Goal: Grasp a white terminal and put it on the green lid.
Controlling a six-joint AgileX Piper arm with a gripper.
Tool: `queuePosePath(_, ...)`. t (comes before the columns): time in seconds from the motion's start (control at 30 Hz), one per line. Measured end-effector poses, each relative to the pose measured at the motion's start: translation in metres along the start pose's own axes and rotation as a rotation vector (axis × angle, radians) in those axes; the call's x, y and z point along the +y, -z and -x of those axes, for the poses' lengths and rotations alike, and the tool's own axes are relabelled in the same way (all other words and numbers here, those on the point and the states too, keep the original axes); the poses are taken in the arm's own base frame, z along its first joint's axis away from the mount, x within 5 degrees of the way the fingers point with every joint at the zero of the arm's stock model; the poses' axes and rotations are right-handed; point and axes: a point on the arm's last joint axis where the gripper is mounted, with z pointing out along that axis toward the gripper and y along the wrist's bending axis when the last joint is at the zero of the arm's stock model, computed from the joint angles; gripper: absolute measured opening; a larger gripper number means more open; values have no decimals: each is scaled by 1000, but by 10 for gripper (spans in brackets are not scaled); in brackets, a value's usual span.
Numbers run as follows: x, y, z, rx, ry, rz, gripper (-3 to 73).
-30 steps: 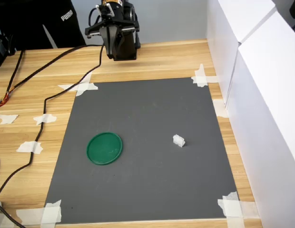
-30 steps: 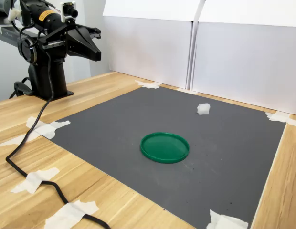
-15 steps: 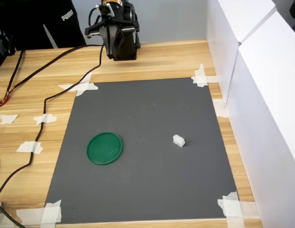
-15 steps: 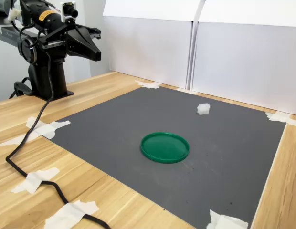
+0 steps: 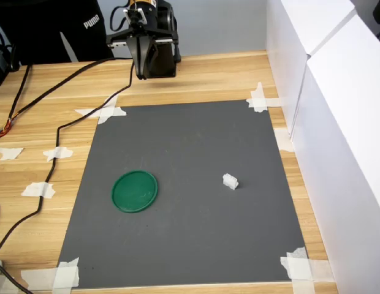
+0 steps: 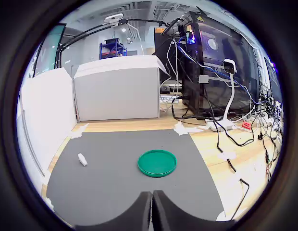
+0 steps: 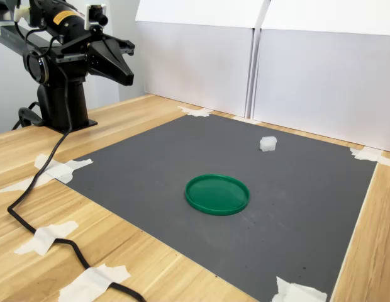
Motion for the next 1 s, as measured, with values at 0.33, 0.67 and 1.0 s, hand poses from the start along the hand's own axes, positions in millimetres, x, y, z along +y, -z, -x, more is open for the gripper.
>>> queuePosePath(0.33,-2,-17,49,144,75,-13,-16)
queuePosePath(0.67,-3,-55,84,410,85,-19,-16)
queuePosePath(1.0,-2,-105,122,580,158,15,-16)
